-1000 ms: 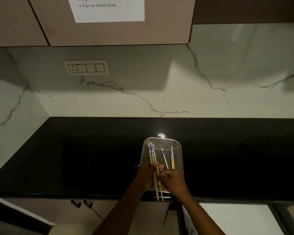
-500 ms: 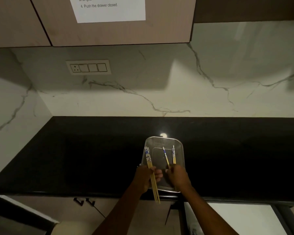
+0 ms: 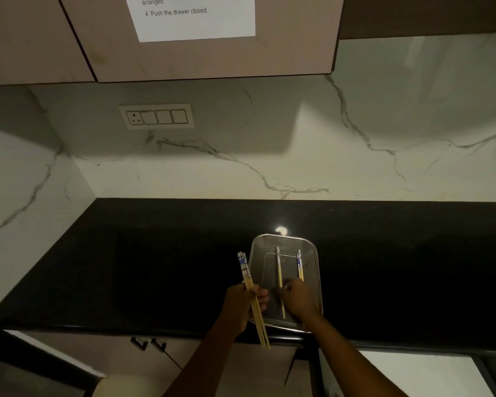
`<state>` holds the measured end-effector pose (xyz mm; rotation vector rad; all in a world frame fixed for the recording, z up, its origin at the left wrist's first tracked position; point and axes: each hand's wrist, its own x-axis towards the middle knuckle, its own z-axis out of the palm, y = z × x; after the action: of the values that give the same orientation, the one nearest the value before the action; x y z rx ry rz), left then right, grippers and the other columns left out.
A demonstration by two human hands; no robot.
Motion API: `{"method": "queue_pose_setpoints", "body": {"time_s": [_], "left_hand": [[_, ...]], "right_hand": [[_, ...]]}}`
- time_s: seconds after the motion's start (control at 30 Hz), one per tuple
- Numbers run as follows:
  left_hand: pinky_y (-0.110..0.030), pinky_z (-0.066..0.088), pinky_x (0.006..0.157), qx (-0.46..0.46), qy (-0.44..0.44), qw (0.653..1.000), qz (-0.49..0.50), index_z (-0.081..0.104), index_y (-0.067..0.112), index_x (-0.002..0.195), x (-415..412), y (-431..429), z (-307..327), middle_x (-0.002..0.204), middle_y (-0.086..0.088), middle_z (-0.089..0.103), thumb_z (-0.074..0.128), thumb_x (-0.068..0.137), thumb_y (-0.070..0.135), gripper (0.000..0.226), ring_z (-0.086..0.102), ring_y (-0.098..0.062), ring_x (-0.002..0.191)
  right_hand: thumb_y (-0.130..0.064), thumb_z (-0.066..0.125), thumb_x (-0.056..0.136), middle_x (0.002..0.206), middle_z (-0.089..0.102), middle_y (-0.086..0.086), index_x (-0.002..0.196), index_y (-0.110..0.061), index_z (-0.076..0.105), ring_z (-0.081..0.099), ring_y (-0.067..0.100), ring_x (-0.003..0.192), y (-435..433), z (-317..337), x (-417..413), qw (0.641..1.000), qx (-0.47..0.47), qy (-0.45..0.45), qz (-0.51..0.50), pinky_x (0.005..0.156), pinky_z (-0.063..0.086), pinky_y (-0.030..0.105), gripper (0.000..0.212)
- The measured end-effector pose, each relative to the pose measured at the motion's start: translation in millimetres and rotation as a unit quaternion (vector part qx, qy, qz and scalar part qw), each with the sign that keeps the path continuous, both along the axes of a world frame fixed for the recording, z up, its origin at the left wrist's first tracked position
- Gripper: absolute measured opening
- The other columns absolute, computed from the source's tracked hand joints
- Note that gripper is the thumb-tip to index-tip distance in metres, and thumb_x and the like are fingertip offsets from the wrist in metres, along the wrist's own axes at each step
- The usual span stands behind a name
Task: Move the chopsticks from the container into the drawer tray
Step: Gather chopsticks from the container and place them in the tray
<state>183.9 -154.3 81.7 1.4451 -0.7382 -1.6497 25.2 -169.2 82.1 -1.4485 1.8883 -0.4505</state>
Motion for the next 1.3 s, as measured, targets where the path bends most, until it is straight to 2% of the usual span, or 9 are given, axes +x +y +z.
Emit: {"method": "queue_pose_setpoints", "body": {"time_s": [0.17,0.27,0.4,0.53,0.67,0.87,0.97,1.1,1.3], "left_hand": [[-0.041,0.058,0.081,0.005,0.016,1.0,0.01,0.063,0.004,0.096,-7.5,-5.7,0.7,0.099,-0.019,0.072,0.05,0.103,0.004,0.014,0.07,-0.033,0.092],[-0.042,0.06,0.072,-0.009,0.043,0.999,-0.017,0.065,0.0,0.101,-19.5,-3.5,3.4,0.1,-0.023,0.072,0.054,0.101,0.004,0.011,0.072,-0.029,0.082],[-0.035,0.063,0.069,-0.011,0.055,0.995,-0.079,0.059,0.001,0.119,-38.0,6.1,0.5,0.111,-0.015,0.074,0.051,0.103,0.006,0.018,0.076,-0.021,0.091],[-0.03,0.063,0.065,-0.022,0.044,0.995,-0.087,0.066,0.006,0.105,-48.2,16.1,-6.4,0.098,-0.01,0.079,0.058,0.099,0.004,0.01,0.079,-0.02,0.087],[-0.028,0.063,0.069,-0.022,0.058,0.995,-0.081,0.067,0.003,0.104,-60.3,28.4,-11.9,0.098,-0.015,0.077,0.059,0.098,0.001,0.011,0.079,-0.02,0.086],[-0.032,0.064,0.073,0.013,0.083,0.995,-0.053,0.067,0.003,0.114,-86.1,66.7,-27.5,0.098,-0.013,0.08,0.056,0.098,-0.001,0.019,0.079,-0.024,0.093],[-0.044,0.064,0.079,0.036,0.112,0.992,-0.052,0.071,0.016,0.104,-99.6,92.2,-36.1,0.099,-0.012,0.081,0.056,0.098,0.0,0.023,0.078,-0.026,0.096],[-0.051,0.059,0.094,0.042,0.113,0.989,-0.087,0.069,0.009,0.112,-113.7,114.2,-46.8,0.107,-0.015,0.079,0.055,0.1,0.001,0.021,0.075,-0.031,0.106],[-0.041,0.06,0.091,0.038,0.099,0.976,-0.192,0.064,0.001,0.121,-124.4,128.4,-50.4,0.111,-0.016,0.078,0.058,0.099,0.003,0.023,0.076,-0.029,0.103]], "right_hand": [[-0.019,0.065,0.093,0.06,0.06,-0.001,0.066,-0.015,0.065,0.055,0.012,0.058,19.7,6.5,-10.3,0.99,-0.007,-0.118,0.075,0.068,0.047,0.032,0.027],[-0.023,0.067,0.092,0.056,0.058,-0.006,0.066,-0.015,0.065,0.054,0.004,0.054,40.4,4.9,-18.9,0.986,-0.008,-0.136,0.098,0.064,0.046,0.025,0.027],[-0.028,0.065,0.093,0.058,0.062,-0.006,0.071,-0.012,0.067,0.058,0.001,0.054,63.2,4.1,-30.3,0.988,0.001,-0.129,0.089,0.062,0.047,0.022,0.027],[-0.029,0.064,0.094,0.053,0.062,-0.008,0.063,-0.02,0.063,0.056,-0.003,0.047,80.9,11.1,-40.6,0.989,0.009,-0.121,0.081,0.054,0.044,0.013,0.032],[-0.03,0.06,0.098,0.053,0.061,-0.004,0.068,-0.016,0.065,0.053,0.005,0.042,100.3,15.1,-46.5,0.985,0.039,-0.16,0.053,0.044,0.043,0.018,0.033],[-0.035,0.064,0.095,0.048,0.062,-0.011,0.054,-0.029,0.059,0.061,-0.002,0.045,135.1,2.8,-52.3,0.987,0.055,-0.151,0.03,0.049,0.047,0.013,0.042],[-0.027,0.066,0.094,0.058,0.071,-0.014,0.068,-0.03,0.07,0.069,-0.004,0.058,157.3,-7.1,-59.0,0.98,0.087,-0.177,0.009,0.055,0.054,0.014,0.027],[-0.021,0.063,0.096,0.082,0.081,0.0,0.094,-0.017,0.076,0.077,0.007,0.075,185.2,-16.9,-75.4,0.967,0.123,-0.219,-0.034,0.059,0.055,0.014,0.014],[-0.02,0.063,0.095,0.085,0.081,-0.001,0.102,-0.02,0.075,0.077,0.011,0.083,218.2,-28.4,-98.8,0.961,0.136,-0.235,-0.062,0.07,0.057,0.028,0.014]]}}
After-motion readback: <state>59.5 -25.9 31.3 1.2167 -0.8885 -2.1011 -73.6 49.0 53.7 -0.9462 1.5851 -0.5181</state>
